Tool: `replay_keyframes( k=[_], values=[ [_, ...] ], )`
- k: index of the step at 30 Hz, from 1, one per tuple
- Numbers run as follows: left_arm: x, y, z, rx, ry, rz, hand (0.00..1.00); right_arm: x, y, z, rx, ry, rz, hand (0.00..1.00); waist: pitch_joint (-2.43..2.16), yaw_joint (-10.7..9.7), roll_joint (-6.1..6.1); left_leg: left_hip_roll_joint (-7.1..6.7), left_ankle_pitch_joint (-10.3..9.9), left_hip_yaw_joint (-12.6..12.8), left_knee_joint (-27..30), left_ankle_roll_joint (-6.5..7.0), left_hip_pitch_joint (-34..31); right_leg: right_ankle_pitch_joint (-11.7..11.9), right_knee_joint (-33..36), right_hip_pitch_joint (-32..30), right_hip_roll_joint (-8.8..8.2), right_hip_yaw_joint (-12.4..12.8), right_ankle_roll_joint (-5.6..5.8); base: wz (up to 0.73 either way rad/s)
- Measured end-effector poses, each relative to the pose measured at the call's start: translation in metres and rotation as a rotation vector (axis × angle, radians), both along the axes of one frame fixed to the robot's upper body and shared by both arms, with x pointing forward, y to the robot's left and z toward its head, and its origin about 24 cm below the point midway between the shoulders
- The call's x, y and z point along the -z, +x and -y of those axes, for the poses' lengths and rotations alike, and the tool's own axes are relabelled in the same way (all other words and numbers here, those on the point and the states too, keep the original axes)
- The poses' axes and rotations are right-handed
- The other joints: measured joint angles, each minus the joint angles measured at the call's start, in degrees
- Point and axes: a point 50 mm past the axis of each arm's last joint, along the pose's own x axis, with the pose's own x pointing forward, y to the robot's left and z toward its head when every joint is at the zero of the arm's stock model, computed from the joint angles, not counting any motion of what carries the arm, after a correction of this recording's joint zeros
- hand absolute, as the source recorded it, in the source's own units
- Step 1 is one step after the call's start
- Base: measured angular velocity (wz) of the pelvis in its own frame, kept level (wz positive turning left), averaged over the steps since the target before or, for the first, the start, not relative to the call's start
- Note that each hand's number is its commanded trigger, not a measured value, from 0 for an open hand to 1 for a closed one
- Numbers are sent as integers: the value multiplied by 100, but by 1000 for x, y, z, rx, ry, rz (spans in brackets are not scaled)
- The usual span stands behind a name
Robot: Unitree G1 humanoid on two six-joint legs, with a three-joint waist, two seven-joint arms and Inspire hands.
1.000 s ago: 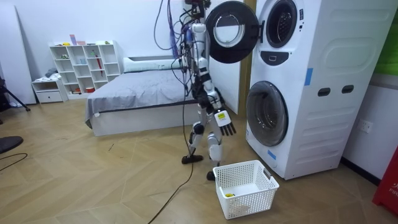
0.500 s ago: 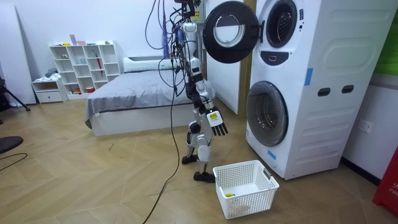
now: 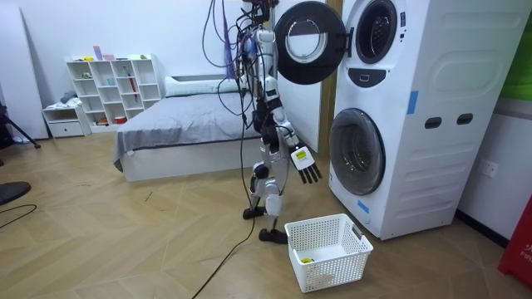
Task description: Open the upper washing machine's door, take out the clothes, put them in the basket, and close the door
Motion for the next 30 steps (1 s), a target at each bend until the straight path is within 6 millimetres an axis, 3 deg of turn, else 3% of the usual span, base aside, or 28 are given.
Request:
replay_keyframes(
  k=[4,7,10,12,16,20,22,26,30],
  values=[
    [-84,36,-35,-21,278,244,0,-3,-10,9,14,-37,-14,0,-12,26,265,-11,1,-29,-4,1,-1,-51,4,15,-20,-90,20,6],
    [-130,53,-44,0,415,351,0,-2,-15,8,-1,-17,-24,0,-18,23,390,-11,2,-37,-10,-5,1,-84,-7,14,-15,-68,24,0],
    [-145,56,-43,42,485,337,0,-1,-26,7,-2,5,-61,0,-30,71,455,-26,3,-101,12,-5,-16,-120,19,24,-42,-85,23,11],
    [-159,63,-37,76,528,372,0,0,-31,7,1,8,-81,0,-30,139,441,-32,3,-164,64,-4,-43,-134,24,46,-56,-84,34,20],
    [-195,76,-28,142,606,474,0,-2,-21,7,-36,10,-59,0,8,158,289,-35,3,-314,104,-4,-40,-134,-45,177,-62,-96,35,19],
    [-223,85,-8,213,634,607,0,-2,-16,6,-48,37,-56,0,19,148,234,-27,4,-412,142,-8,-50,-135,-89,274,-66,-196,36,21],
    [-239,88,8,268,662,690,0,-1,-17,3,-70,51,-69,0,72,102,148,-53,10,-564,169,-10,-52,-183,-104,344,-110,-356,50,35],
    [-233,89,31,288,581,809,0,1,-13,-2,-122,67,-86,0,73,83,98,-146,87,-711,162,38,-117,-219,-78,333,-186,-360,65,27],
    [-214,82,69,311,414,955,0,6,-2,-19,-171,138,-80,0,63,-14,-152,-251,210,-875,80,85,-150,-230,-86,339,-259,-371,93,22]
  ],
)
